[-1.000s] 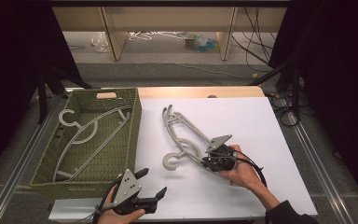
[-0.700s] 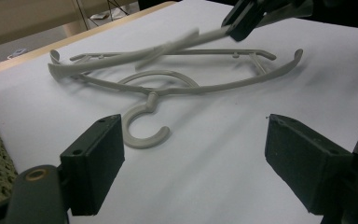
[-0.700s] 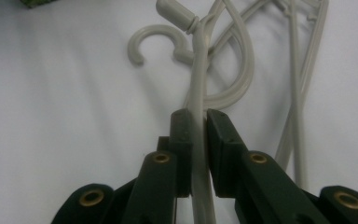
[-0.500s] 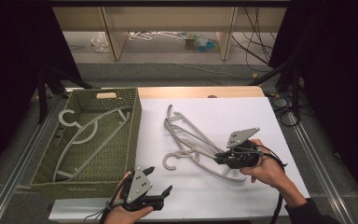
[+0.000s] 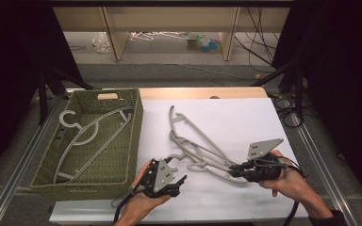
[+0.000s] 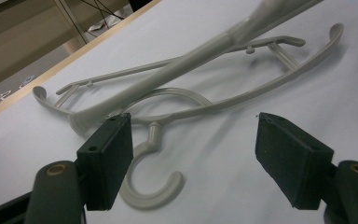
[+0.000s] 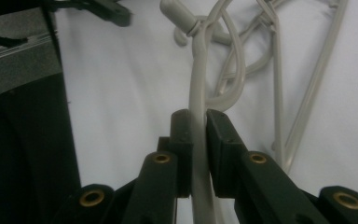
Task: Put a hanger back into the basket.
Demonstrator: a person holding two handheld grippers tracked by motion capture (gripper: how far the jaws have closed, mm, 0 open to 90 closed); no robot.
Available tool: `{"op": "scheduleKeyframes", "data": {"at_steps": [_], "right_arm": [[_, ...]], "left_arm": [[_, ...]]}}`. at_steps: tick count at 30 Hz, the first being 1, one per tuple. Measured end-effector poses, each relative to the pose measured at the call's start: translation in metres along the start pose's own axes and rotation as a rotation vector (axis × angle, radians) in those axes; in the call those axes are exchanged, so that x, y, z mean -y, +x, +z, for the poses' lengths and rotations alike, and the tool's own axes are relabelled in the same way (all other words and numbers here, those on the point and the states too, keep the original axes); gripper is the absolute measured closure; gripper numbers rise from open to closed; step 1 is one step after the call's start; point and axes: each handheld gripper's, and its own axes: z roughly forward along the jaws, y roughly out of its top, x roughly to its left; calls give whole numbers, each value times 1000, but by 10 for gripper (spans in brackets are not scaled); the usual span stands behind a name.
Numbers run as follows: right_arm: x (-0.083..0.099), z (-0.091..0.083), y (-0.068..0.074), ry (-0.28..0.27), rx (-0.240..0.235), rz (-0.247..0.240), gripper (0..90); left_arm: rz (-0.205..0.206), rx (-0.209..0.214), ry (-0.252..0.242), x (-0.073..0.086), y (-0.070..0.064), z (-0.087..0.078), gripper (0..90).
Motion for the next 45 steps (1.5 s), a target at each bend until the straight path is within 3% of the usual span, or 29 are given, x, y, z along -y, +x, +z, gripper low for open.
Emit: {"op": "scheduleKeyframes", "data": {"at_steps": [4,5,6,7,9,12,14,15,17,18,20,21,22,24,26,27,29,30,31,32,34,36,39,41,42,43,44,45], "right_arm": [[-1,-1,6,-2,-19,-25,813],[-2,-3,9,2,-30,-38,813],[-2,-3,11,4,-37,-46,813],[-2,-3,13,7,-45,-52,813],[-2,-3,15,5,-60,-63,814],[-2,-2,17,13,-70,-67,814],[-1,-1,17,12,-74,-72,814],[-1,0,17,12,-78,-79,813],[-1,0,18,16,-78,-75,813],[-1,0,18,15,-82,-81,813],[-1,0,18,15,-89,-84,813],[-1,1,18,15,-96,-80,813],[-1,1,18,15,-96,-80,813],[0,2,18,20,-101,-84,813],[0,2,18,20,-101,-89,812],[1,3,17,23,-107,-84,811],[2,3,16,19,-106,-81,811],[2,3,14,11,-102,-78,805],[2,3,14,11,-102,-78,805],[2,2,12,10,-80,-81,781],[3,1,11,12,-49,-85,731],[2,0,10,8,-36,-78,714],[0,-3,10,5,44,-79,557],[-3,-5,8,-27,111,-63,472],[-3,-5,8,-27,111,-63,472],[-4,-7,8,-58,147,-57,438],[-7,-12,7,-112,197,-49,397],[-9,-14,8,-127,215,-51,389]], "left_arm": [[43,12,-14,-7,0,16,280],[83,20,1,-9,0,23,285],[83,20,1,-9,0,23,293],[118,33,10,-9,1,26,321],[138,31,7,-10,0,27,345],[198,77,-18,-11,-2,27,402],[212,81,-18,-11,-3,26,412],[250,93,-9,-12,-3,26,420],[274,115,-30,-13,-4,27,440],[320,119,-22,-14,-4,27,452],[340,131,-27,-14,-4,27,481],[347,171,-47,-13,-6,27,522],[347,171,-47,-13,-6,27,559],[404,194,-52,-15,-5,29,611],[423,199,-46,-15,-5,29,628],[472,209,-35,-17,-4,28,652],[491,209,-30,-18,-4,28,673],[554,205,-12,-21,-4,27,686],[554,205,-12,-21,-4,27,696],[560,214,-15,-22,-6,27,710],[616,198,-1,-28,-6,24,727],[625,195,4,-30,-7,22,744],[654,174,17,-38,-8,18,773],[596,186,16,-40,-10,16,794],[596,186,16,-40,-10,16,795],[623,164,49,-43,-6,14,795],[558,158,61,-42,-4,15,795],[546,152,73,-43,-2,14,795]]}}
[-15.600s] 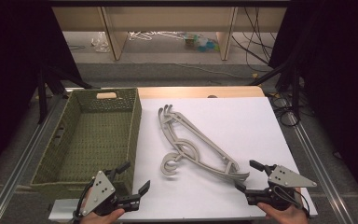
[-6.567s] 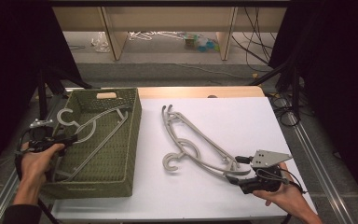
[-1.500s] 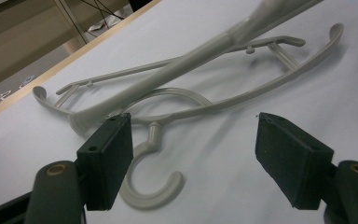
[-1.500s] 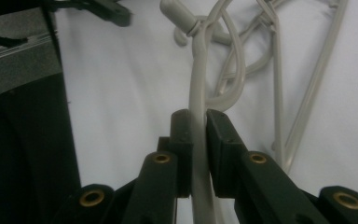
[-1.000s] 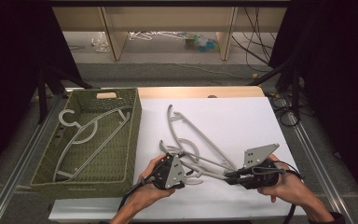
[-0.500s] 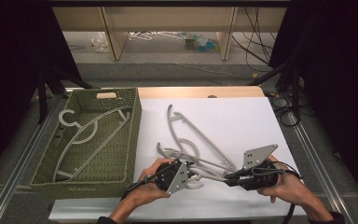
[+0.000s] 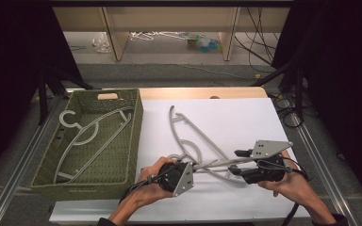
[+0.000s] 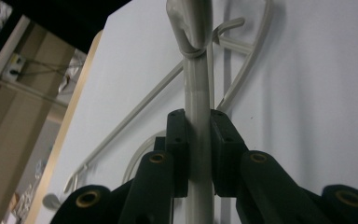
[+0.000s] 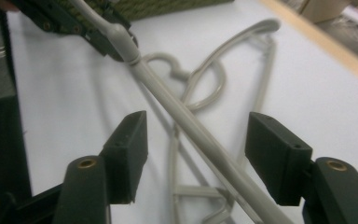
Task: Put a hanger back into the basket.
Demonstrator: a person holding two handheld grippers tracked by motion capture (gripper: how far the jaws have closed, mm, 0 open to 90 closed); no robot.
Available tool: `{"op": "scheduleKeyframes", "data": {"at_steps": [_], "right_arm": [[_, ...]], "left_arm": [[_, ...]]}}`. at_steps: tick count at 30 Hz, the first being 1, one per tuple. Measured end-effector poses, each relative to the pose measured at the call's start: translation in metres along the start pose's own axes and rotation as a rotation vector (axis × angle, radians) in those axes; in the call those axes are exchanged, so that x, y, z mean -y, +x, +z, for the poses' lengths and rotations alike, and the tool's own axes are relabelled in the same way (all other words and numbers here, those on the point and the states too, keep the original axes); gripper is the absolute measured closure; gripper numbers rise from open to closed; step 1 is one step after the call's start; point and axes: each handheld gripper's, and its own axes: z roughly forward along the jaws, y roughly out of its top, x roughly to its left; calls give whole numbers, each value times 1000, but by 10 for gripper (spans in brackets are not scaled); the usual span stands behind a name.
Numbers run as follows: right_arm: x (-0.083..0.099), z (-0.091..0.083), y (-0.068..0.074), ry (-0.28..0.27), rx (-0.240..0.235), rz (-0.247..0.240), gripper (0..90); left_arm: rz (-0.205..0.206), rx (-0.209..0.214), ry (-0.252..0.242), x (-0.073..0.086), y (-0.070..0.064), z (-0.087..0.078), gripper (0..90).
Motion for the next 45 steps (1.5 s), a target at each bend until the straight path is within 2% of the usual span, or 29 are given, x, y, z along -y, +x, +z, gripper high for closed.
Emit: {"op": "scheduleKeyframes", "data": {"at_steps": [2,3,4,5,8,9,10,11,12,13,14,16,18,20,23,25,26,28,29,30,31,36,37,40,43,44,45], "right_arm": [[-3,-4,-1,-39,33,12,366],[-3,-4,-1,-39,33,12,366],[-4,-5,-1,-60,51,42,356],[-3,-6,-1,-56,49,51,356],[-2,-5,-1,-61,41,61,354],[-2,-4,-1,-58,38,65,354],[-1,-4,-1,-65,28,70,355],[-1,-4,-1,-65,28,70,355],[-1,-3,1,-64,11,71,354],[-1,-3,1,-64,11,71,354],[0,-1,2,-68,7,67,352],[2,1,4,-54,-15,70,351],[4,4,5,-54,-23,69,350],[5,5,5,-45,-26,76,350],[9,6,6,-59,-62,98,351],[10,6,5,-62,-66,101,350],[10,6,5,-62,-66,101,350],[13,6,5,-58,-60,109,350],[14,5,5,-61,-63,108,349],[15,5,5,-60,-67,111,349],[16,5,4,-62,-71,116,348],[21,8,5,-49,-76,123,339],[21,8,5,-49,-76,123,339],[23,10,5,-41,-87,134,331],[25,11,5,-38,-89,141,322],[27,13,6,-37,-86,145,313],[27,13,6,-37,-86,145,313]], "left_arm": [[-100,1,12,1,4,-1,795],[-100,1,12,1,4,-1,795],[-171,1,20,1,9,-2,795],[-171,1,20,1,9,-2,794],[-284,6,15,4,18,-9,794],[-372,14,1,5,25,-14,795],[-413,10,-10,5,29,-17,794],[-413,10,-10,5,29,-17,794],[-494,17,-19,6,35,-24,794],[-494,17,-19,6,35,-24,794],[-569,23,-40,8,40,-30,794],[-624,25,-55,9,45,-36,794],[-652,37,-78,11,49,-42,794],[-724,43,-122,12,53,-50,794],[-736,41,-153,12,60,-61,794],[-776,40,-191,12,66,-73,794],[-776,40,-191,12,66,-73,794],[-824,45,-246,13,73,-87,794],[-832,46,-261,13,75,-92,794],[-845,42,-287,13,82,-106,794],[-845,42,-287,13,82,-106,794],[-874,12,-300,15,106,-144,794],[-874,12,-300,15,106,-144,794],[-889,-45,-268,26,121,-167,794],[-902,-78,-248,34,129,-176,794],[-921,-116,-247,42,135,-185,794],[-921,-116,-247,42,135,-185,794]]}}
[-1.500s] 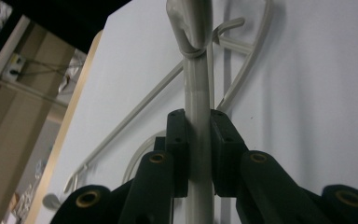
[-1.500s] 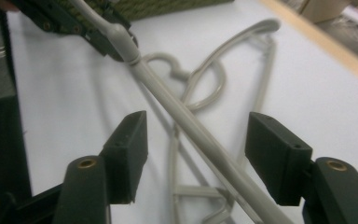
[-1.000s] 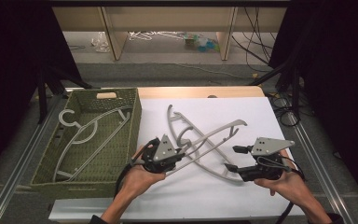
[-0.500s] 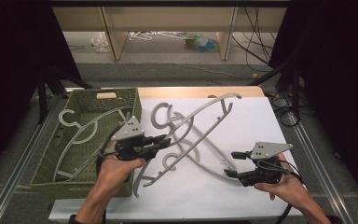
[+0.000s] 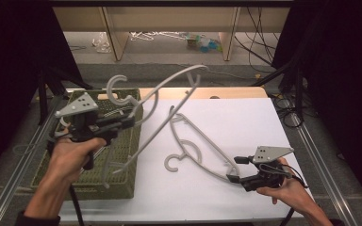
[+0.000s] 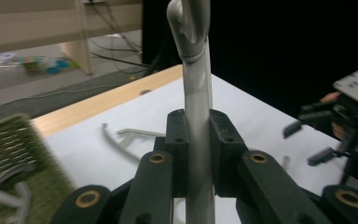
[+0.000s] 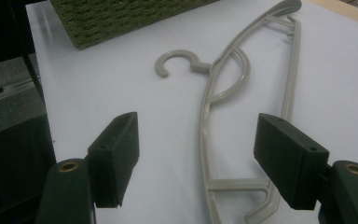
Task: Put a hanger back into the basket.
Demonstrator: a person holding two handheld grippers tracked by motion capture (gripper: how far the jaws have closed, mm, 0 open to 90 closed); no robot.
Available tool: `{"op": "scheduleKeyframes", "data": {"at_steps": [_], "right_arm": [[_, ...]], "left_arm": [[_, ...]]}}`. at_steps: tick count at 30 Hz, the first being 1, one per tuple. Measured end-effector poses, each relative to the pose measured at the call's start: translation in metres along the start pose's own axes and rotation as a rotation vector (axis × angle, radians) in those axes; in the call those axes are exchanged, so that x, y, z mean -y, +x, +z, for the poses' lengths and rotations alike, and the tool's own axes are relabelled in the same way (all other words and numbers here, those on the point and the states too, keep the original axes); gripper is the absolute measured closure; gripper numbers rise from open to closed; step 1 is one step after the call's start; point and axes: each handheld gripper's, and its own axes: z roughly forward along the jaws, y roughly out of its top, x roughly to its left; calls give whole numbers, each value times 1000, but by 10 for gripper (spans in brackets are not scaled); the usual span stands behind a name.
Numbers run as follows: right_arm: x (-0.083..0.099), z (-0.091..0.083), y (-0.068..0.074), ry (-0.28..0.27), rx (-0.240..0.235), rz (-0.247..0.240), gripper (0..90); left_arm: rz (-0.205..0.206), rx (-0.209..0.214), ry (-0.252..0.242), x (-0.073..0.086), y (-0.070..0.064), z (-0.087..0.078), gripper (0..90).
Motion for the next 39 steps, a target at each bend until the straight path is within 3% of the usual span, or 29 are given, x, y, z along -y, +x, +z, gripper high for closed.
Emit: {"op": "scheduleKeyframes", "data": {"at_steps": [2,6,8,12,15,18,20,27,39], "right_arm": [[3,4,0,13,-2,11,296],[6,8,-1,30,1,25,282],[7,9,-2,24,9,44,264],[7,8,-3,24,13,54,240],[8,9,-3,26,20,51,247],[8,9,-3,26,17,49,257],[8,8,-3,23,16,51,257],[9,10,-3,31,6,50,257],[9,11,-3,35,2,54,257]], "left_arm": [[0,-43,-14,-4,14,-11,794],[2,-86,-18,-7,27,-19,794],[33,-141,11,-7,38,-23,794],[40,-174,31,-2,51,-24,794],[46,-222,50,9,70,-25,794],[38,-227,75,15,78,-24,794],[46,-257,95,24,89,-25,794],[58,-303,127,41,108,-30,794],[21,-301,199,74,123,-41,794]]}}
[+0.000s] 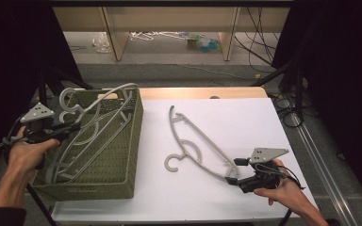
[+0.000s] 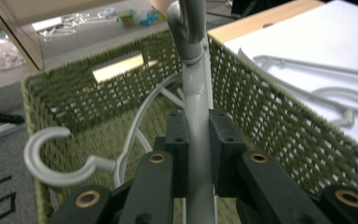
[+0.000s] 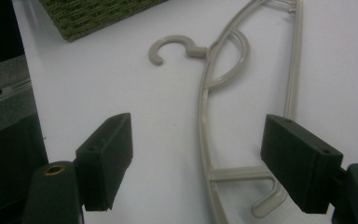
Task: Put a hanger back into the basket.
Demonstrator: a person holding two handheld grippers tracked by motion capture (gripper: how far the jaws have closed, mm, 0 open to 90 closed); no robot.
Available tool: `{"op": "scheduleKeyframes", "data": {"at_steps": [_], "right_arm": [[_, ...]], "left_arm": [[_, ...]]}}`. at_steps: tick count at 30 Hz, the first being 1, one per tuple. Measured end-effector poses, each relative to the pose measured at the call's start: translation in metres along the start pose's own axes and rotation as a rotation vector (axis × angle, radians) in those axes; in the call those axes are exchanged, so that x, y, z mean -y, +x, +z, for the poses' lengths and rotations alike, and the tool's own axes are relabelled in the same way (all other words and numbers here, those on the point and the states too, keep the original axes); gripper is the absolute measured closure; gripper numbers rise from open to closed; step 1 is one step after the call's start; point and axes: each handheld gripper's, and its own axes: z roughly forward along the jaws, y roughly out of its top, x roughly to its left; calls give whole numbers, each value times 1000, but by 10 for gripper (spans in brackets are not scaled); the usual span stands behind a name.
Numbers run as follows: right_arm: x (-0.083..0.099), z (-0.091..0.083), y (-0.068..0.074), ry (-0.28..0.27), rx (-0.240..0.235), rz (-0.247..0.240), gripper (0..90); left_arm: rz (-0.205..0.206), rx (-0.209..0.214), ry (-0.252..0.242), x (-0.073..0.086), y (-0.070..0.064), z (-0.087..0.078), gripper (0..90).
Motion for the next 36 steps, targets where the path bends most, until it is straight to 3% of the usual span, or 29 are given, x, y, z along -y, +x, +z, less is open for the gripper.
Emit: {"op": "scheduleKeyframes", "data": {"at_steps": [1,6,10,11,14,15,16,17,19,20,21,27,28,30,31,32,36], "right_arm": [[0,0,0,2,-1,1,257],[1,1,0,3,1,-1,257],[1,1,0,8,0,-4,257],[1,1,0,4,1,-4,257],[1,0,0,9,-1,-5,257],[1,0,0,9,-1,-6,257],[1,0,0,9,-1,-6,257],[1,0,0,8,-2,-2,257],[1,1,0,8,-1,-11,257],[1,1,1,16,-9,-8,257],[1,2,1,16,-9,-9,257],[2,3,1,18,-9,-10,257],[2,3,1,19,-8,-11,257],[2,3,1,18,-10,-12,257],[1,2,2,18,-13,-12,257],[1,3,2,16,-11,-13,257],[2,3,1,21,-11,-10,256]], "left_arm": [[11,-10,19,1,1,0,793],[-20,-1,43,9,6,8,793],[27,-14,107,10,6,15,793],[67,-8,141,10,7,18,793],[68,-5,174,13,5,24,792],[43,2,167,16,3,30,792],[43,2,167,16,3,30,792],[9,-3,153,19,2,34,792],[-2,1,167,22,3,39,791],[17,8,190,23,5,40,789],[-16,3,171,25,3,44,789],[-31,-13,198,31,8,48,786],[-59,-18,179,33,8,50,786],[-58,-31,202,35,12,52,781],[-42,-58,230,36,14,53,781],[-53,-89,236,38,14,54,769],[-63,-113,211,44,19,54,778]]}}
